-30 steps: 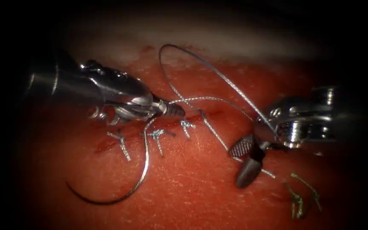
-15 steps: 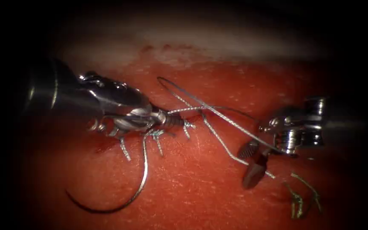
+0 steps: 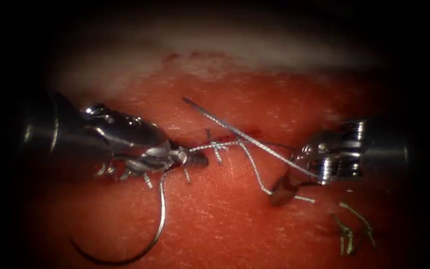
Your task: Wound Closure
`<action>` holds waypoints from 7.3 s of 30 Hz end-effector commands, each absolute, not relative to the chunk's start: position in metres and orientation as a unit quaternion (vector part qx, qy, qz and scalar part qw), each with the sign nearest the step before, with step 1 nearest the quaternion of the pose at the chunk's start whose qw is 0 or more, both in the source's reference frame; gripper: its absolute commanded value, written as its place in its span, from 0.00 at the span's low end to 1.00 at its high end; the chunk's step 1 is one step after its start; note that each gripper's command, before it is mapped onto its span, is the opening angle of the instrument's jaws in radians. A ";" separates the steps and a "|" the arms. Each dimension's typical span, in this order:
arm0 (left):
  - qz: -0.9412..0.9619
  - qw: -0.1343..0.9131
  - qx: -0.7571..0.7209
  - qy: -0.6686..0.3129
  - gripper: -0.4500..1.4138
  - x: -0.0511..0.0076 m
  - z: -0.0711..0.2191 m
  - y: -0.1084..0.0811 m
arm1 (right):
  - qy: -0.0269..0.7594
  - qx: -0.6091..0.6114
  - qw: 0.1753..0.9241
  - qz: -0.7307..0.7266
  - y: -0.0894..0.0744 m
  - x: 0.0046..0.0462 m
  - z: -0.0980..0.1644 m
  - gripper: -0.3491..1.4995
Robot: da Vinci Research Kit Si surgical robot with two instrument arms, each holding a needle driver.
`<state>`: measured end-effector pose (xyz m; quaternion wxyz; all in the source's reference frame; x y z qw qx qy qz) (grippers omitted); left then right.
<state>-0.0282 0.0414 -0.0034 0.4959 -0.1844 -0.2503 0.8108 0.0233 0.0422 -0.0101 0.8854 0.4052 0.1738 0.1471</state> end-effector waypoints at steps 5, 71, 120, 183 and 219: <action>0.820 0.484 -0.181 -0.247 0.05 -0.0293 -0.004 0.038 | 0.241 0.380 0.866 0.216 0.047 0.0244 -0.012 0.00; 0.865 0.344 -0.182 -0.315 0.05 -0.0313 -0.029 -0.004 | 0.388 0.314 0.787 0.362 0.055 0.0246 -0.006 0.00; 0.830 0.054 -0.357 -0.426 0.05 -0.0333 -0.030 -0.010 | 0.347 0.220 0.830 0.379 0.058 0.0272 0.005 0.00; 0.855 0.442 -0.261 -0.073 0.05 -0.0306 -0.001 0.044 | 0.540 0.084 0.725 0.419 0.049 0.0286 -0.019 0.19; 0.879 0.399 -0.233 -0.122 0.05 -0.0268 -0.007 0.036 | 0.262 0.369 0.581 0.676 0.052 0.0286 0.003 0.59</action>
